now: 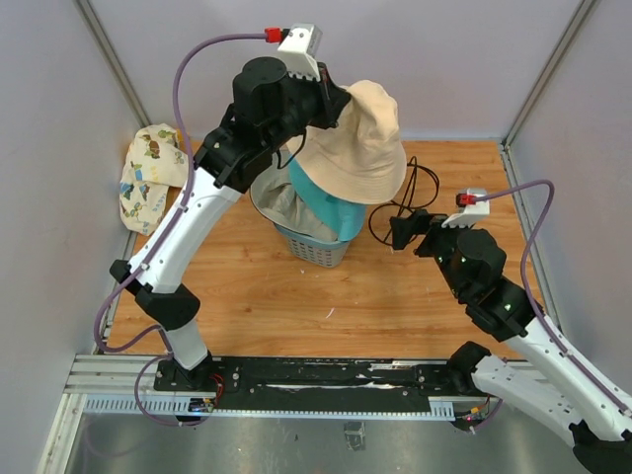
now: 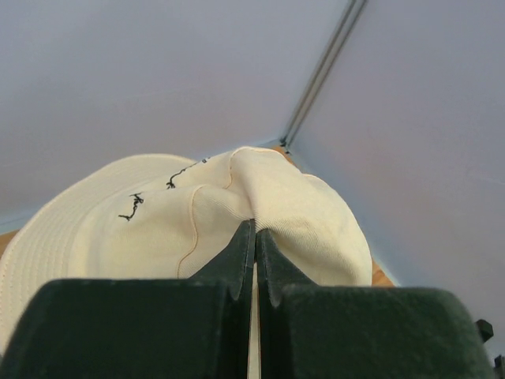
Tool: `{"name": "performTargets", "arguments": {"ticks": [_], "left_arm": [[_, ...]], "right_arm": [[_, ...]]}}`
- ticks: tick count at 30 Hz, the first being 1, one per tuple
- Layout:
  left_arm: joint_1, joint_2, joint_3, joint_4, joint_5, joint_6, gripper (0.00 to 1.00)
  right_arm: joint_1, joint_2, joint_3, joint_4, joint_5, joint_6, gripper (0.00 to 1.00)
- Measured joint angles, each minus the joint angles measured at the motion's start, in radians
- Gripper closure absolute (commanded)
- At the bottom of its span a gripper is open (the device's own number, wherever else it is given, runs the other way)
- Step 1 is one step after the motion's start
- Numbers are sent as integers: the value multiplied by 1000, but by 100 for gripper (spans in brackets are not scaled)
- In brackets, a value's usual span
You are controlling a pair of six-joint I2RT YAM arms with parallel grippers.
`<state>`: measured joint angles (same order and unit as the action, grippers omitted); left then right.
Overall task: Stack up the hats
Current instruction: Pick up the hat from the bin.
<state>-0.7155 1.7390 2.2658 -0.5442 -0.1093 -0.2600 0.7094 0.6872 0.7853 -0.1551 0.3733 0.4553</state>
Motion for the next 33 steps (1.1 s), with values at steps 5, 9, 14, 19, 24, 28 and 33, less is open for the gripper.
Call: {"name": "performTargets", "arguments": {"ticks": [5, 9, 14, 19, 24, 28, 33], "left_arm": [[1, 10, -34, 89, 114, -27, 99], [1, 64, -30, 195, 224, -68, 100], [1, 190, 36, 281, 326, -122, 99], [0, 313, 80, 362, 409, -183, 100], [-4, 395, 113, 415, 450, -221, 99], [-7, 419, 113, 464, 473, -254, 99], [-8, 421, 125, 537, 481, -290, 100]], "right_arm": [[0, -32, 10, -22, 153, -8, 1], [-8, -80, 10, -50, 253, -7, 1], [-43, -152, 5, -61, 330, -7, 1], [-63, -194, 5, -69, 388, -15, 1], [-63, -195, 5, -84, 418, -33, 2], [-65, -195, 5, -86, 430, -47, 2], [-107, -195, 5, -85, 439, -66, 2]]}}
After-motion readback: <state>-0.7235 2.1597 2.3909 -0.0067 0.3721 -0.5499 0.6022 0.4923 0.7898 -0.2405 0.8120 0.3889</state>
